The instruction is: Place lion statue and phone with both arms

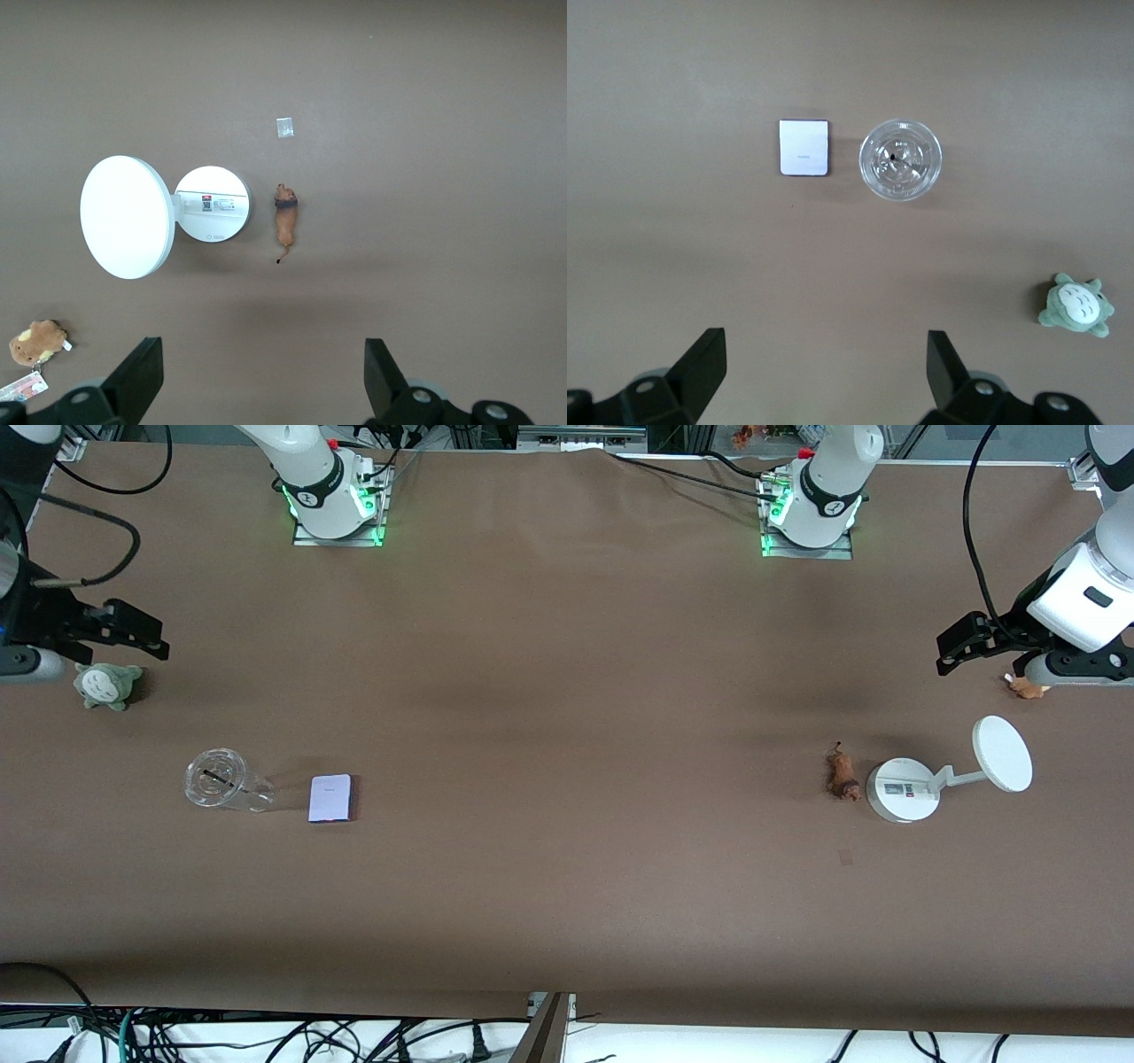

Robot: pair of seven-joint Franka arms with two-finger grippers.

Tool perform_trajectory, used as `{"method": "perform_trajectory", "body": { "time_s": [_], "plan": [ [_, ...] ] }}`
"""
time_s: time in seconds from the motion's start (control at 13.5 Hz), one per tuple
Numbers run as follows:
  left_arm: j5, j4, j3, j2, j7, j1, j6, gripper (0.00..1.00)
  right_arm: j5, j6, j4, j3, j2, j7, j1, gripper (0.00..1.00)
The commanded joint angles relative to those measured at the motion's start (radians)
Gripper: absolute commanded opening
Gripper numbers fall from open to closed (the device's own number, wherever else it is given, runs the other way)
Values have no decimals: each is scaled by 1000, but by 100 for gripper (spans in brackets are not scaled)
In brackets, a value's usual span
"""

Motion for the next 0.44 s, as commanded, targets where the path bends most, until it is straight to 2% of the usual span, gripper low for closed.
{"method": "perform_trajectory", "body": {
  "time_s": [0.0,0.22,0.37],
  "plan": [
    [-9,15,8,3,9,-12,-25,100,-10,-2,-31,23,-28,-10,-24,100],
    [-9,16,10,6,8,-11,-24,100,-18,-64,36,15,12,-8,-24,100],
    [-9,15,11,5,8,-8,-28,100,-16,-66,41,8,14,-8,-25,100]
  ]
}}
